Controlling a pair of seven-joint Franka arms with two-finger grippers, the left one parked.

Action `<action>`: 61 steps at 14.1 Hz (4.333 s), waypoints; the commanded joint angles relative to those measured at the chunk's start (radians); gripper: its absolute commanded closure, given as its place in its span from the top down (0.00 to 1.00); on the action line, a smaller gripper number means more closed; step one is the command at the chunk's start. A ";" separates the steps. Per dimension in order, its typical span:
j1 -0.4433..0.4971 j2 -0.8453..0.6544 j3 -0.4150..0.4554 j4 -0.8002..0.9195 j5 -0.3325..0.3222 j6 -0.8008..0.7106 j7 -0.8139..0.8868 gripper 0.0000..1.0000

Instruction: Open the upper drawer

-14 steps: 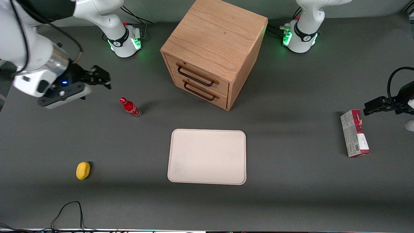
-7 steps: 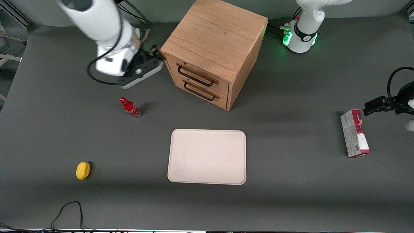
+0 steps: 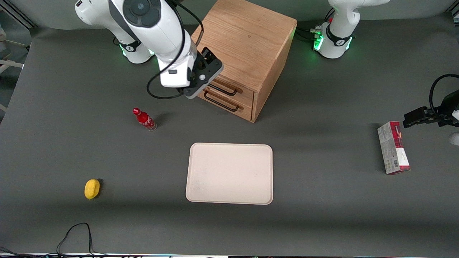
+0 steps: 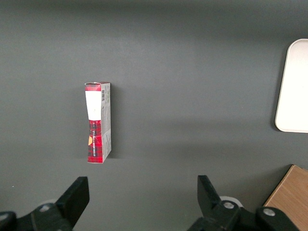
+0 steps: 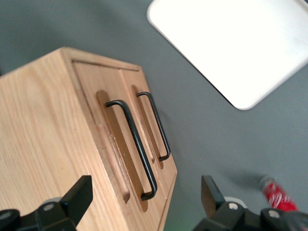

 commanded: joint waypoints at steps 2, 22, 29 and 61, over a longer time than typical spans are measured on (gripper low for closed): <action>-0.009 0.099 0.013 0.051 0.083 -0.020 -0.293 1.00; -0.037 0.207 0.008 -0.070 0.144 0.001 -0.499 1.00; -0.029 0.225 0.008 -0.091 0.144 0.072 -0.494 1.00; -0.188 0.308 0.002 0.039 0.109 0.124 -0.504 1.00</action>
